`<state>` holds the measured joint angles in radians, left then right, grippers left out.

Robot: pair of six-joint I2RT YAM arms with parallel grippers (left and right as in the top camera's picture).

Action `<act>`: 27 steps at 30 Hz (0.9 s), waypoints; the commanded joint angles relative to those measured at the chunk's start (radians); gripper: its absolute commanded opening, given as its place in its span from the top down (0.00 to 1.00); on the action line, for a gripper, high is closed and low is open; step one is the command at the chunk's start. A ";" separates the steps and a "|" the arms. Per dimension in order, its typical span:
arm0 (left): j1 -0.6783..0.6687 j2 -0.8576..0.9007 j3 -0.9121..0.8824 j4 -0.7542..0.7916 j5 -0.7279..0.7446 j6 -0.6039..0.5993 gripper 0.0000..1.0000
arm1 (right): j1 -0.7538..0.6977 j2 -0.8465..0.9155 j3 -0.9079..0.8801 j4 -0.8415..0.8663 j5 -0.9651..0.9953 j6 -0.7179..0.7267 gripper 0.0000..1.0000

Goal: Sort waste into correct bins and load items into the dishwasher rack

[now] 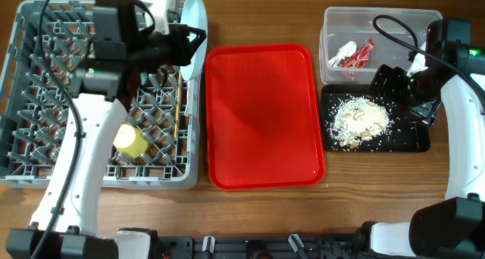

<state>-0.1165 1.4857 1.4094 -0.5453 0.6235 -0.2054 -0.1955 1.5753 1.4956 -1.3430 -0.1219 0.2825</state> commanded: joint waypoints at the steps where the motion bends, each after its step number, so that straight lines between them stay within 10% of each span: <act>1: 0.068 0.055 0.016 0.003 0.208 -0.020 0.96 | 0.000 -0.021 0.002 -0.002 0.002 -0.017 0.00; 11: 0.162 0.203 0.016 0.003 0.231 -0.019 0.96 | 0.000 -0.021 0.002 -0.002 0.002 -0.017 0.00; 14: 0.200 0.239 0.016 -0.021 0.100 -0.019 0.65 | 0.000 -0.021 0.001 -0.002 0.002 -0.017 0.00; 17: 0.232 0.240 0.016 -0.050 0.034 -0.015 0.05 | 0.000 -0.021 0.001 -0.002 0.002 -0.017 0.00; 24: 0.245 0.135 0.016 -0.081 0.002 -0.012 0.00 | 0.000 -0.021 0.001 0.014 -0.121 -0.120 0.00; 27: 0.208 0.100 0.016 -0.213 -0.306 -0.038 0.00 | 0.032 -0.021 0.002 0.106 -0.220 -0.148 0.00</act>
<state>0.1226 1.6348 1.4109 -0.6804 0.5880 -0.2260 -0.1928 1.5753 1.4952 -1.2938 -0.2295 0.1944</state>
